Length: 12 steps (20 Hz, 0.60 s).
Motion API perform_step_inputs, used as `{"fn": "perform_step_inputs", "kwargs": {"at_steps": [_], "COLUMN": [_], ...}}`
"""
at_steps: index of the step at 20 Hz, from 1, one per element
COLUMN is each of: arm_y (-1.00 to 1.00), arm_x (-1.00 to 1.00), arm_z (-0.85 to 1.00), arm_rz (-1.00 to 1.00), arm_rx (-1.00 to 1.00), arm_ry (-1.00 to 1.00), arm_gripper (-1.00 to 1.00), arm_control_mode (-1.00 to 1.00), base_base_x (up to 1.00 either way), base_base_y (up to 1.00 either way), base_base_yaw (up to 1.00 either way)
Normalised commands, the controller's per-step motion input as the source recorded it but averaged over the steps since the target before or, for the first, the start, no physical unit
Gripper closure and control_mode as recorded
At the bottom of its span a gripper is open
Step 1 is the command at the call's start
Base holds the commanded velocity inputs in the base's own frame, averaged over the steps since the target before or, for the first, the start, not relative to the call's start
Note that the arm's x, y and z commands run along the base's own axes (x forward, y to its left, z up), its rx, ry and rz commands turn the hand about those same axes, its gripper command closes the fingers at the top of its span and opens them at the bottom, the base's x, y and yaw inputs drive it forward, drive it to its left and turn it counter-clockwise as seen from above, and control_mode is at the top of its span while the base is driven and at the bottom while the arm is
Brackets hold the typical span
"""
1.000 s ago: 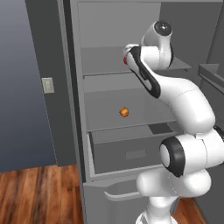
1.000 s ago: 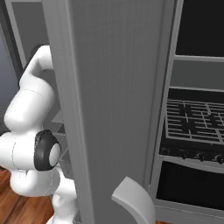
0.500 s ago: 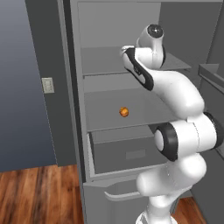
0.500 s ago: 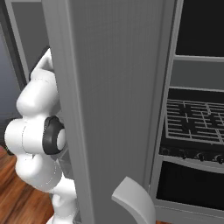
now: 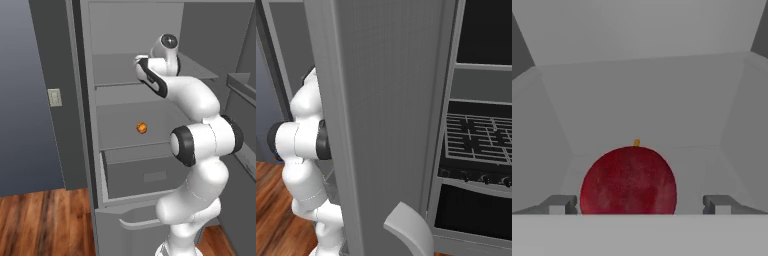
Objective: Place the cold items (pear and peach) from the fridge in one tupperware on the dining counter. Place the warm items (hot dog and kebab skewer) in the stove area in another tupperware.
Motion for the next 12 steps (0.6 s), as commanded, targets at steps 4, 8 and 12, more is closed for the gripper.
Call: {"fn": "perform_step_inputs", "kwargs": {"at_steps": [4,8,12], "arm_y": [0.01,0.04,0.04], "arm_x": [0.23,0.16,0.06], "arm_z": [-0.03,-0.08,-0.12], "arm_rz": [0.0,0.0,0.0], "arm_rx": [0.0,0.0,0.0], "arm_ry": [0.01,0.0,0.0], "arm_gripper": [-1.0,-1.0,-1.0], "arm_control_mode": [-1.0,-1.0,-1.0], "base_base_x": [0.0,0.0,0.0], "base_base_y": [0.0,0.0,0.0], "base_base_yaw": [0.0,0.0,0.0]}}
